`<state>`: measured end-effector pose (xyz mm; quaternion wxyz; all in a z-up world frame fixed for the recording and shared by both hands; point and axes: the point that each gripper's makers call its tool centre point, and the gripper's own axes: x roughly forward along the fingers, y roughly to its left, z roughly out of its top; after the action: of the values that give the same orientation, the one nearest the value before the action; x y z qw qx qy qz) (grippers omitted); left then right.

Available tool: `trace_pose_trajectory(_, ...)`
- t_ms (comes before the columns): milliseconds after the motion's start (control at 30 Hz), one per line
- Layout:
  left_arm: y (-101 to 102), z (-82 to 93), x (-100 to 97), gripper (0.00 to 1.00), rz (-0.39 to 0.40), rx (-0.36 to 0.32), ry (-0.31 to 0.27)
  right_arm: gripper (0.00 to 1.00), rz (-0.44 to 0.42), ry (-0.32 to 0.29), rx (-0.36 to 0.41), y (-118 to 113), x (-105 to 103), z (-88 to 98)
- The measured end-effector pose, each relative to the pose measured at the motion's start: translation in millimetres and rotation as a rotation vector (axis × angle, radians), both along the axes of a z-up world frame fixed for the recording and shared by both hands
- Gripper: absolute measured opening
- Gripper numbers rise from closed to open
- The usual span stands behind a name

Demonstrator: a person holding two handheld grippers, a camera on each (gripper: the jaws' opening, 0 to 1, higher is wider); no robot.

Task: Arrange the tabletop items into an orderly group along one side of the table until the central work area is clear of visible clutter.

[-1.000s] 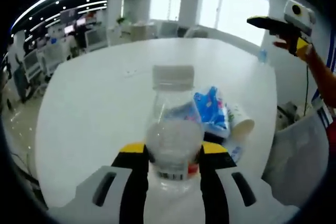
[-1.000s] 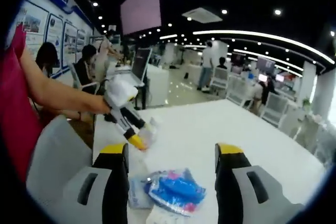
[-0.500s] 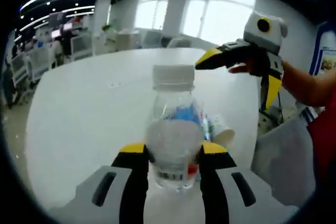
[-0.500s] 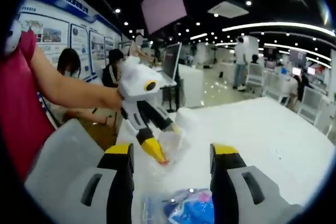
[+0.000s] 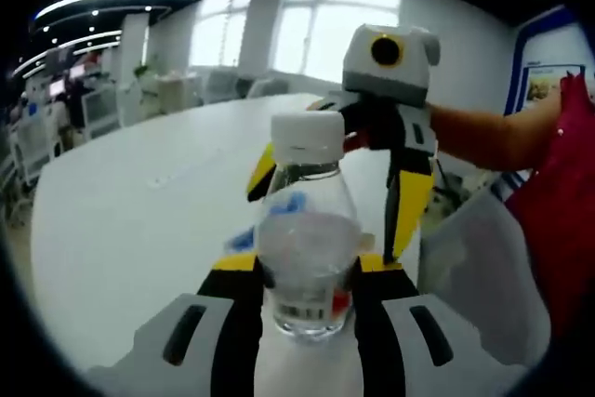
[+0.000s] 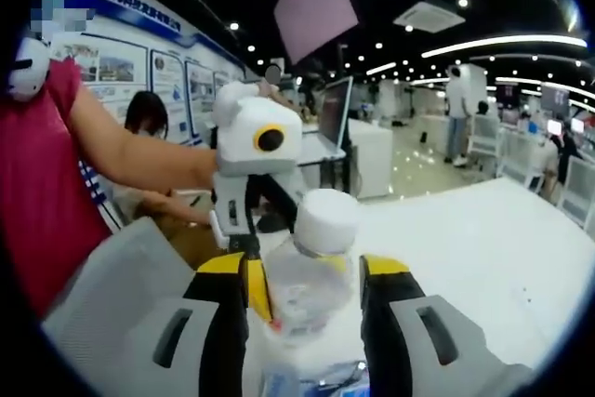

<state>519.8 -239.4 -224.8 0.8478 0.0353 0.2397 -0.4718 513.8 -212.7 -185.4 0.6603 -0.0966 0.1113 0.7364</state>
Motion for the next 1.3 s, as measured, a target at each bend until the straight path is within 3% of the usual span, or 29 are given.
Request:
trace_pose_trajectory(100,4.1,0.1,-1.3,0.35,-0.019,-0.001,-0.009,0.38,0.016,-0.022,0.011,6.0,0.3,-0.2)
trace_pose_trajectory(267,22.2,3.7,5.2,0.35,-0.021,-0.017,-0.058,0.38,0.03,-0.065,0.06,19.7,4.1,4.1)
trace_pose_trajectory(433,44.9,-4.2,16.6,0.35,-0.057,0.038,-0.117,0.37,0.037,-0.1,0.089,41.4,12.7,-0.7)
trace_pose_trajectory(533,60.0,-15.5,28.3,0.35,-0.086,0.1,-0.141,0.36,0.022,-0.142,0.072,55.7,21.1,-11.8)
trace_pose_trajectory(767,76.9,-23.2,50.6,0.35,-0.112,0.098,-0.182,0.36,-0.031,-0.159,0.077,76.5,48.2,-21.5)
trace_pose_trajectory(833,80.3,-27.2,58.0,0.35,-0.12,0.1,-0.185,0.36,-0.047,-0.145,0.045,80.4,56.5,-27.3)
trace_pose_trajectory(933,89.0,-34.1,70.3,0.35,-0.12,0.094,-0.172,0.36,-0.045,-0.176,0.015,90.3,64.8,-32.2)
trace_pose_trajectory(1133,99.3,-43.5,81.3,0.35,-0.118,0.082,-0.163,0.36,-0.064,-0.155,0.011,102.2,78.8,-41.7)
trace_pose_trajectory(1300,104.6,-58.1,89.1,0.35,-0.136,0.129,-0.146,0.35,-0.125,-0.09,0.013,112.1,90.6,-52.1)
